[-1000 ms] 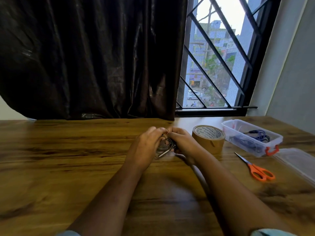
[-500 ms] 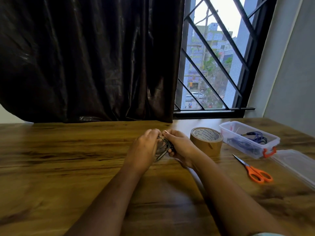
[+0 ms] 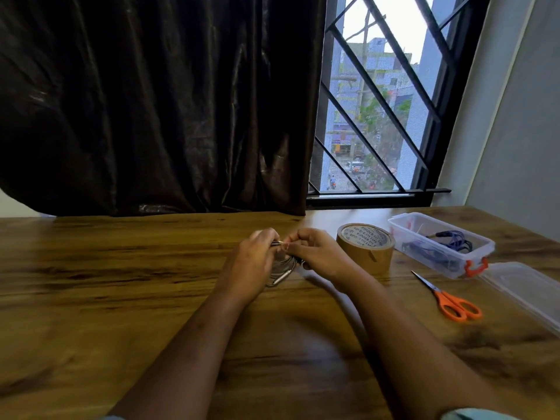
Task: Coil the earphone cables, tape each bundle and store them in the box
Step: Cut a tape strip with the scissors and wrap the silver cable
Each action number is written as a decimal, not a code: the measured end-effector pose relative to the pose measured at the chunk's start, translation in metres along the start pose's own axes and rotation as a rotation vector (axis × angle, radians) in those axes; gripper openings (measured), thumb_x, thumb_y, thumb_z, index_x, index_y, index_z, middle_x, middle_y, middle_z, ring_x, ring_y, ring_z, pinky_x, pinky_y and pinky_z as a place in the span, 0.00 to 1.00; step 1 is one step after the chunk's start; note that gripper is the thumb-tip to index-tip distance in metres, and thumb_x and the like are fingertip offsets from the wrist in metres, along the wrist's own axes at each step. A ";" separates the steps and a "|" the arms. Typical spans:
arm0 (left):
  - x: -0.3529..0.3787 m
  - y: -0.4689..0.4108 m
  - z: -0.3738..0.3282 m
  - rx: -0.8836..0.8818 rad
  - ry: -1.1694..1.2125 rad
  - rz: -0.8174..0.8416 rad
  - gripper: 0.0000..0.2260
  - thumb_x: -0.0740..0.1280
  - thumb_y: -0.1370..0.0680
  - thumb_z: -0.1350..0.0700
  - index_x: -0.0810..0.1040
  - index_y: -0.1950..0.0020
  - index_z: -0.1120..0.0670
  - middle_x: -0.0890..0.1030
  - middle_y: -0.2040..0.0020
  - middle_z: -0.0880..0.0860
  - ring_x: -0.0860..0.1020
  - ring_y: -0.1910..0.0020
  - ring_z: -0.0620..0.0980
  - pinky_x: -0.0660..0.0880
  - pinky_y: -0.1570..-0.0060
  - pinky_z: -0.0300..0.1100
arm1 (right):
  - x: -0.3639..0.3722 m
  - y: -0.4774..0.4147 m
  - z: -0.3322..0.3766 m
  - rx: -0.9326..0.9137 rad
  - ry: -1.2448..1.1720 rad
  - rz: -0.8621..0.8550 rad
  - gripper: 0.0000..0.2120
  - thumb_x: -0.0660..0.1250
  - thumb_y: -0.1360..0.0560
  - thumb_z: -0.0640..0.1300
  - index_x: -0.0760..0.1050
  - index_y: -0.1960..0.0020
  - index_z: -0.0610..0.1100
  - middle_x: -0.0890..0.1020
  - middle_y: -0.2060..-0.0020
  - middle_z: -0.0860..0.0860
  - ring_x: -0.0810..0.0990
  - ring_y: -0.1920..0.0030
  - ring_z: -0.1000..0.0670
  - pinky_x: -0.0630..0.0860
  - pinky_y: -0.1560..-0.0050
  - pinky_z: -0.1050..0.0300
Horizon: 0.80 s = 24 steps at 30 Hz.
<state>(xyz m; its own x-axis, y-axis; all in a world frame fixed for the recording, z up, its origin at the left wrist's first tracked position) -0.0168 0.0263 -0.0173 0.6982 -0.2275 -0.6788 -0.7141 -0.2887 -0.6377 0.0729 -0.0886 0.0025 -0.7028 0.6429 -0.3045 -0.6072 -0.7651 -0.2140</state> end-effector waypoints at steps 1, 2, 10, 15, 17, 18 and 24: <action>0.000 0.000 0.001 0.009 0.016 -0.004 0.04 0.62 0.21 0.59 0.73 0.48 0.53 0.72 0.54 0.45 0.73 0.57 0.45 0.71 0.62 0.38 | 0.001 -0.002 -0.002 0.001 0.007 -0.002 0.02 0.64 0.23 0.37 0.75 0.54 0.39 0.77 0.69 0.52 0.74 0.75 0.64 0.68 0.73 0.72; 0.000 0.000 0.003 0.017 0.036 -0.010 0.04 0.62 0.22 0.60 0.74 0.48 0.53 0.73 0.54 0.46 0.73 0.57 0.45 0.69 0.62 0.37 | 0.002 -0.003 -0.004 0.006 0.023 0.002 0.03 0.63 0.22 0.37 0.75 0.54 0.40 0.76 0.68 0.52 0.73 0.74 0.64 0.68 0.73 0.71; 0.003 -0.002 0.007 -0.231 0.369 0.080 0.05 0.69 0.25 0.59 0.78 0.50 0.52 0.80 0.56 0.48 0.78 0.59 0.41 0.74 0.65 0.28 | 0.005 -0.012 -0.021 -0.001 0.124 0.008 0.07 0.60 0.20 0.40 0.72 0.56 0.46 0.76 0.63 0.50 0.75 0.65 0.53 0.72 0.66 0.62; 0.000 -0.003 0.003 -0.425 0.609 0.167 0.01 0.68 0.24 0.57 0.79 0.53 0.52 0.83 0.56 0.53 0.83 0.57 0.50 0.81 0.57 0.45 | 0.002 -0.014 -0.026 -0.032 0.099 0.020 0.05 0.62 0.21 0.37 0.74 0.54 0.45 0.79 0.61 0.48 0.78 0.59 0.51 0.77 0.58 0.57; -0.003 -0.002 0.001 -0.456 0.688 0.189 0.02 0.68 0.24 0.58 0.78 0.54 0.51 0.83 0.56 0.54 0.83 0.57 0.50 0.80 0.59 0.43 | 0.002 -0.014 -0.027 -0.047 0.103 0.011 0.05 0.63 0.22 0.37 0.74 0.54 0.45 0.80 0.60 0.48 0.79 0.58 0.50 0.78 0.55 0.55; -0.004 -0.002 0.000 -0.471 0.726 0.194 0.03 0.68 0.24 0.59 0.78 0.54 0.51 0.83 0.55 0.54 0.82 0.57 0.50 0.80 0.60 0.42 | 0.002 -0.013 -0.026 -0.050 0.099 0.008 0.04 0.63 0.22 0.37 0.75 0.53 0.45 0.80 0.60 0.48 0.80 0.58 0.50 0.78 0.55 0.55; -0.005 -0.003 0.000 -0.511 0.837 0.175 0.03 0.69 0.25 0.61 0.78 0.53 0.54 0.82 0.58 0.51 0.81 0.65 0.40 0.76 0.69 0.31 | -0.001 -0.009 -0.020 -0.118 0.124 -0.034 0.04 0.67 0.25 0.38 0.75 0.52 0.45 0.80 0.59 0.49 0.79 0.59 0.53 0.77 0.60 0.63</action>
<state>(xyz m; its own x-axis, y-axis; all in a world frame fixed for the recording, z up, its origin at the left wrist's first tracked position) -0.0184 0.0286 -0.0125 0.5367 -0.8308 -0.1472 -0.8400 -0.5097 -0.1860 0.0862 -0.0828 -0.0135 -0.6273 0.6646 -0.4059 -0.5769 -0.7467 -0.3311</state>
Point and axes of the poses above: each hand's wrist, its own y-axis away from the middle knuckle, its own x-axis out of the palm, z = x × y, the point moved 1 cm from there along -y, towards the middle knuckle
